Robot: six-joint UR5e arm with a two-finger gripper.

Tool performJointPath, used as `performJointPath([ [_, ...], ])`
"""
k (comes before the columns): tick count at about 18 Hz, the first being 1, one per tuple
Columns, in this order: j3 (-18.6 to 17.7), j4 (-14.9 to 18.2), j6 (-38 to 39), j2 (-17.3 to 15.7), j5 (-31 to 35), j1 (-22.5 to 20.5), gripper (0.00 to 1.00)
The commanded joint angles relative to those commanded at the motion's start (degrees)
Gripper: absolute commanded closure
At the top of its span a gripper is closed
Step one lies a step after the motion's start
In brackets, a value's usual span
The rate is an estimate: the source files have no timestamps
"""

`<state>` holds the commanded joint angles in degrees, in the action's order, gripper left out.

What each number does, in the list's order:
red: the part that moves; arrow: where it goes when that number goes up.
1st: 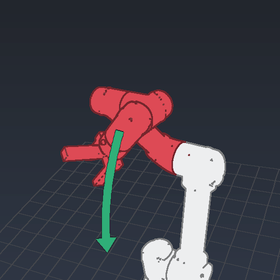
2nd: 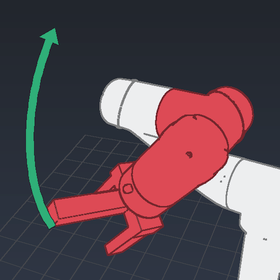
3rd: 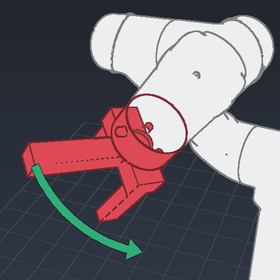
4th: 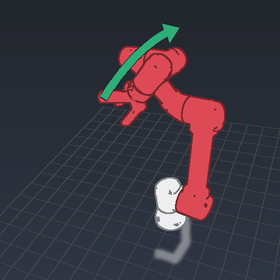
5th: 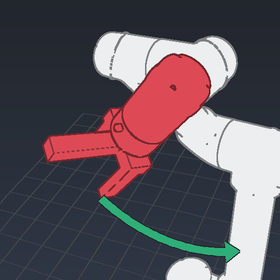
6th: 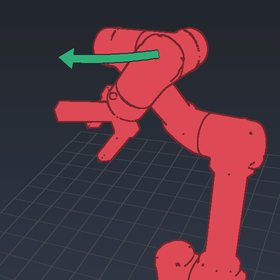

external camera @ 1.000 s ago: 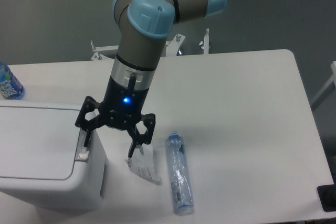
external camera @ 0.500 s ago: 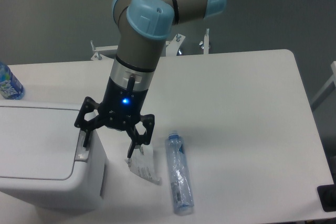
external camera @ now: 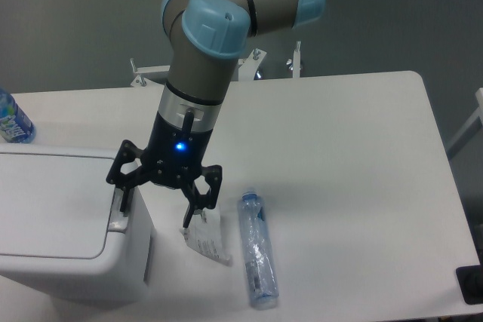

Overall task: Open the trash can
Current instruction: 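Hold the gripper on the button while the lid opens, then lift the gripper up away from the opened trash can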

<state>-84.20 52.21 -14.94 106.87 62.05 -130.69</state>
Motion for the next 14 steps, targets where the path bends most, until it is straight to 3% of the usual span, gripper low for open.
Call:
performJointPath([
  [10,0.3,0.0,0.0,-0.3,0.1,0.0,0.00],
  [14,4.3,-0.1,-1.3,-0.5,1.6,-0.2,0.00],
])
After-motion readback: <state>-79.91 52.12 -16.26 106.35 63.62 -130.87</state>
